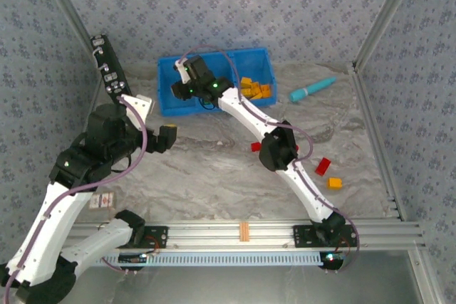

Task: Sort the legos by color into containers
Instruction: Place the lego in the container.

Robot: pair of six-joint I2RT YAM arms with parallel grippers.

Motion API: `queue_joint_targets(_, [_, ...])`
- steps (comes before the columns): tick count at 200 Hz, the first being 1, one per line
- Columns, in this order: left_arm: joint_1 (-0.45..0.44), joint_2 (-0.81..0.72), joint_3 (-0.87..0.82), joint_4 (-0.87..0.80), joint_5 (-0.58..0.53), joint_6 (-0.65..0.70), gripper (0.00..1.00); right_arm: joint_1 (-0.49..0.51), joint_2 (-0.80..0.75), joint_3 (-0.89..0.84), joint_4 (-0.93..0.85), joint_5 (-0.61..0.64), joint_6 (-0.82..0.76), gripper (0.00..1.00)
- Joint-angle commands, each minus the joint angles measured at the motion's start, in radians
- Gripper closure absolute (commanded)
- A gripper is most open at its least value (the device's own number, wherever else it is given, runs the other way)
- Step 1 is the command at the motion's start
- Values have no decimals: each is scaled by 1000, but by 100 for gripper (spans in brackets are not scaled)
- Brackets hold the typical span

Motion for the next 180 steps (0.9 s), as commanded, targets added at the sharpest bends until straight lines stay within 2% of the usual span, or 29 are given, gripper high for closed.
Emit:
queue_joint_targets(1, [7, -10, 12, -1, 21, -22, 0, 13, 39, 11, 93, 51, -67, 82])
queue_joint_targets(56, [15, -1, 7, -3, 26, -34, 0, 12, 76, 18, 147, 116, -116, 81])
queue_joint_targets(114, [28, 14, 4, -2, 25, -29, 0, 4, 162, 67, 155, 165, -153, 70])
queue_joint_targets(139, [30, 28, 6, -1, 36, -31, 0, -5, 170, 67, 161, 157, -138, 62])
queue_joint_targets(151, [32, 31, 2, 3, 35, -32, 0, -8, 167, 68, 159, 143, -131, 54])
queue_joint_targets(180, [33, 43, 7, -7, 46, -42, 0, -10, 148, 67, 154, 116, -133, 41])
